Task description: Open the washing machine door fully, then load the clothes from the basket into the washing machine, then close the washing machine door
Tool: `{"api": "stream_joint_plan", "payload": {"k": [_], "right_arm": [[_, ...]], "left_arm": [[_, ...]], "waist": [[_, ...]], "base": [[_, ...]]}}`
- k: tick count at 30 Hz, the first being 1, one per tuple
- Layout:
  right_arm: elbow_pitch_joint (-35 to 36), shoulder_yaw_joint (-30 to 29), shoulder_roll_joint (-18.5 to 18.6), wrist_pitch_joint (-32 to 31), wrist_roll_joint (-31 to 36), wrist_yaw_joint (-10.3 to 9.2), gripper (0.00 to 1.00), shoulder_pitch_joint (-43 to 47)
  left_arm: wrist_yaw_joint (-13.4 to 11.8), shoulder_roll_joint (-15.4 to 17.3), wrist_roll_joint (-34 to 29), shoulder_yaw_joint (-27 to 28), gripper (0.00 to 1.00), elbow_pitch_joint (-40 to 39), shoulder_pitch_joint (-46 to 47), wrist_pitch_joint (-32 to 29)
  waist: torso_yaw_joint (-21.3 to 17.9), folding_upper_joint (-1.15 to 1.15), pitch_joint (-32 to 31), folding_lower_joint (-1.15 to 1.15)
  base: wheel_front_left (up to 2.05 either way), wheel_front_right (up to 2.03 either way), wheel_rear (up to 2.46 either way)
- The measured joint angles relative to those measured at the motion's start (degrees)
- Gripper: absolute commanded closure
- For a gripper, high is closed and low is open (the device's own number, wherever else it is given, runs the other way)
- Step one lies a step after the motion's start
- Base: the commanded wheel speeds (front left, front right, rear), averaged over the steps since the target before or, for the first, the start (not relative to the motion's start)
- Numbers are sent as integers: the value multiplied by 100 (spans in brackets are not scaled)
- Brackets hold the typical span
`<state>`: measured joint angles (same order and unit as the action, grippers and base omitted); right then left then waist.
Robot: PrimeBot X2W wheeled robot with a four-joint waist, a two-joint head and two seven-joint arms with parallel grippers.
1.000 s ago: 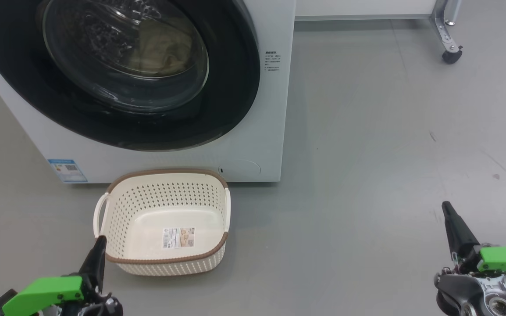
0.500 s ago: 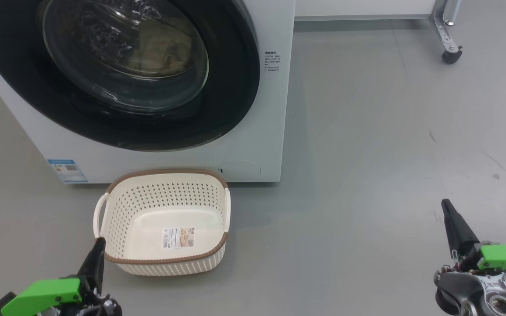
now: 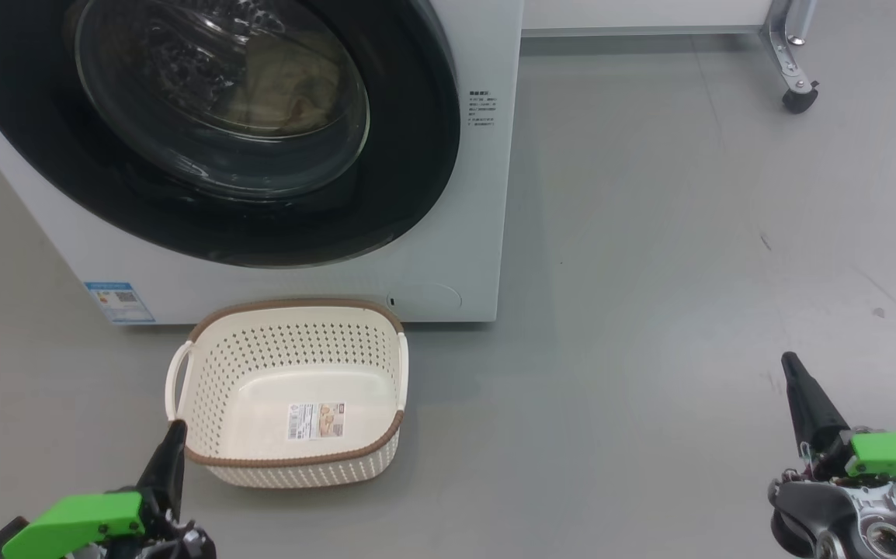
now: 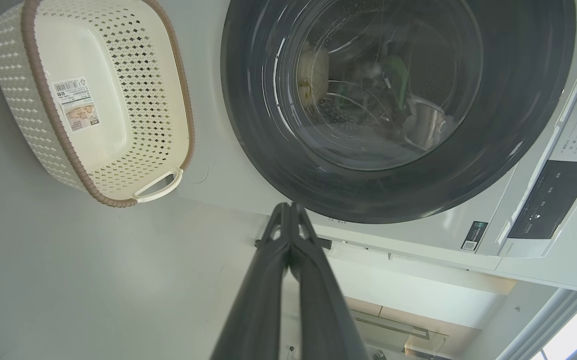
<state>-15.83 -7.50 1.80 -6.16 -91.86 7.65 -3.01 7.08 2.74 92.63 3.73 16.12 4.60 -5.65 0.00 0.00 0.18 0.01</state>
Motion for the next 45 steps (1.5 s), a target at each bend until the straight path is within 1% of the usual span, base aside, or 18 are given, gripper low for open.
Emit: {"api": "stream_joint_plan", "payload": {"k": [45], "right_arm": [[0,-2,0,0,0,-1,100,0]], "left_arm": [[0,-15,-2,27,100,0,0,-24]], "waist": [[0,0,0,-1]], "base": [[0,0,0]]}}
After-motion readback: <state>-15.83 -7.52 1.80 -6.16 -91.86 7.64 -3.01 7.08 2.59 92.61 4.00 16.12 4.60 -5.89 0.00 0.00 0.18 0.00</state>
